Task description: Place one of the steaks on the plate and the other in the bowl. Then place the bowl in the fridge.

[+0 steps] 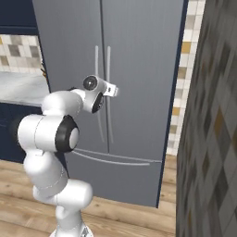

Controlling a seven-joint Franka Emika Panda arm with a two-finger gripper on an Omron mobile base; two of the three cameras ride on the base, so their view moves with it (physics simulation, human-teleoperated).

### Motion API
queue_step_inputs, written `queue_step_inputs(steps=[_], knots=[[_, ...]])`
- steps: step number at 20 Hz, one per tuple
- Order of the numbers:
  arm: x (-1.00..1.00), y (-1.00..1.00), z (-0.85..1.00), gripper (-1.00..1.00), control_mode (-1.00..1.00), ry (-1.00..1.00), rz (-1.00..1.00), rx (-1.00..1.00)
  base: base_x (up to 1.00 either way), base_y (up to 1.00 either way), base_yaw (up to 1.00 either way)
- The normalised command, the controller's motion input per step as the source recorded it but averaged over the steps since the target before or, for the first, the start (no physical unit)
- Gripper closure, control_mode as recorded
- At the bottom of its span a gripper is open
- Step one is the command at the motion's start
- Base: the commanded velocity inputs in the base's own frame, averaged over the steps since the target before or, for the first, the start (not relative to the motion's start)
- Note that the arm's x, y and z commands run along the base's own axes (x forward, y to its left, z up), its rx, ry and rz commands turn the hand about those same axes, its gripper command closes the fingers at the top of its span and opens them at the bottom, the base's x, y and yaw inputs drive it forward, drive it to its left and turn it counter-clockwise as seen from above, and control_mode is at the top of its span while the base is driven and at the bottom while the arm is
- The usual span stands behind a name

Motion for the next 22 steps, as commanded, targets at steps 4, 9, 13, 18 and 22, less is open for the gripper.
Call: queue_step_inputs(steps=[4, 9, 13, 18, 22], knots=[[0.67, 0.00, -0.30, -1.00, -1.00, 0.00, 0.00, 0.00, 0.00, 0.00, 0.00], [0.76, 0.00, -0.26, -1.00, -1.00, 0.00, 0.00, 0.00, 0.00, 0.00, 0.00], [0.84, 0.00, -0.19, -1.00, -1.00, 0.00, 0.00, 0.00, 0.00, 0.00, 0.00], [0.71, -0.03, -0.31, 1.00, -1.00, 0.00, 0.00, -0.01, 0.00, 0.00, 0.00], [0.02, -0.92, -0.37, 1.00, -1.00, 0.04, -0.23, 0.00, 0.00, 0.00, 0.00]])
